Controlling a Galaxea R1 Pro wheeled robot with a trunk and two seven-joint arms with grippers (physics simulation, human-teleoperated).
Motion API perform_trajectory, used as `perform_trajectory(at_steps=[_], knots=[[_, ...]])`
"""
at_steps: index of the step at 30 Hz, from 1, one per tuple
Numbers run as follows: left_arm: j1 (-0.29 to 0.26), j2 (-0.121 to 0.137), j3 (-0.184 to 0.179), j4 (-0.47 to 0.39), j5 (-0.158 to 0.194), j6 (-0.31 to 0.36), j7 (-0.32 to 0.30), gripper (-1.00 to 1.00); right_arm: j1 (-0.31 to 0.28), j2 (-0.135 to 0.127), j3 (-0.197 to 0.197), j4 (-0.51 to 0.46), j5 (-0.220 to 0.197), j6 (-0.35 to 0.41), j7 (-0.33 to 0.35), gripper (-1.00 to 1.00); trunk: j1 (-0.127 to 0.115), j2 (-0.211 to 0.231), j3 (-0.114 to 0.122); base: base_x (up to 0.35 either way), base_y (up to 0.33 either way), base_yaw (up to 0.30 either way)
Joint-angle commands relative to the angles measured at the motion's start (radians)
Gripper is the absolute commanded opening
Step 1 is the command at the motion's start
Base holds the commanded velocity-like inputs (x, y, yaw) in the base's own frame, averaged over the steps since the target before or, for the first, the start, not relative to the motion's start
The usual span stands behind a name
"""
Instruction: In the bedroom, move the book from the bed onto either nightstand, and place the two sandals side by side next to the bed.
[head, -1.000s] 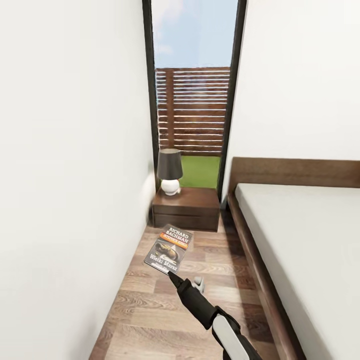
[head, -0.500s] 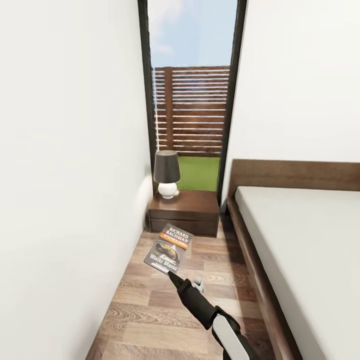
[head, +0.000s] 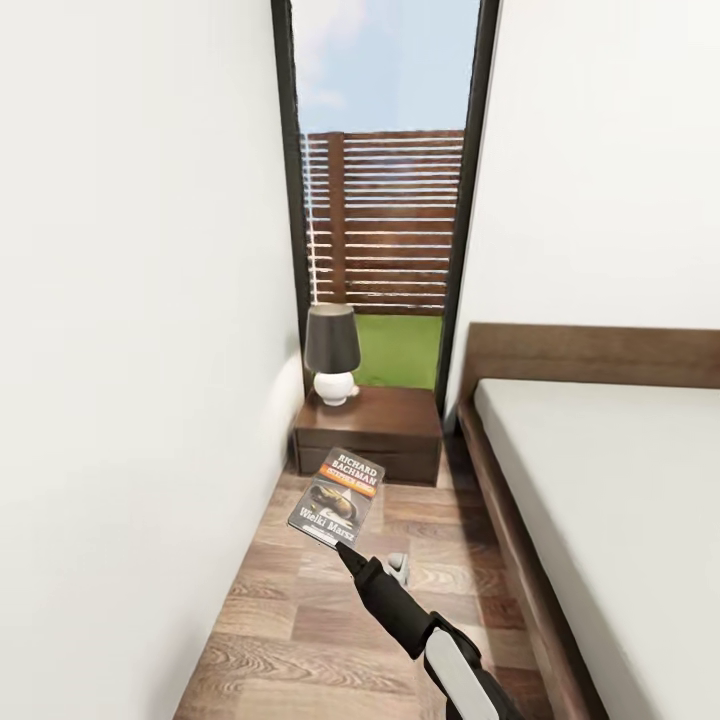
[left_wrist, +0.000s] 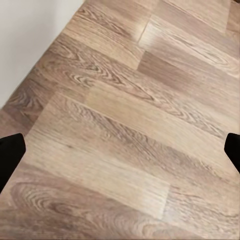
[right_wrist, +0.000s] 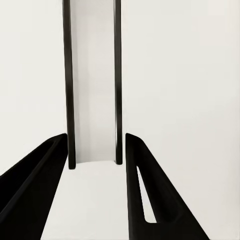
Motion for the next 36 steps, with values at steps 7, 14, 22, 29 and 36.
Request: perform_trajectory(at_steps=[7, 14, 22, 29, 36], knots=[[-0.001, 0.000, 0.009, 0.001, -0.007, -0.002, -0.004, 1.00, -0.001, 0.000, 0.000, 0.000, -0.013, 0.009, 0.001, -1.00, 0.000, 0.000, -0.001, 0.239, 0.000, -0.108], [-0.001, 0.000, 0.009, 0.001, -0.007, -0.002, -0.004, 1.00, -0.001, 0.000, 0.000, 0.000, -0.013, 0.009, 0.001, -1.00, 0.000, 0.000, -0.001, 0.239, 0.000, -0.106], [-0.001, -0.001, 0.009, 0.001, -0.007, -0.002, -0.004, 1.00, -0.001, 0.000, 0.000, 0.000, -0.013, 0.009, 0.001, -1.00, 0.000, 0.000, -0.001, 0.239, 0.000, -0.020], [-0.001, -0.001, 0.009, 0.001, -0.007, -0.002, -0.004, 1.00, -0.001, 0.000, 0.000, 0.000, -0.013, 0.009, 0.001, -1.00, 0.000, 0.000, -0.001, 0.239, 0.000, -0.003], [-0.001, -0.001, 0.009, 0.001, -0.007, -0.002, -0.004, 1.00, -0.001, 0.000, 0.000, 0.000, -0.014, 0.009, 0.001, -1.00, 0.000, 0.000, -0.001, 0.239, 0.000, 0.000]])
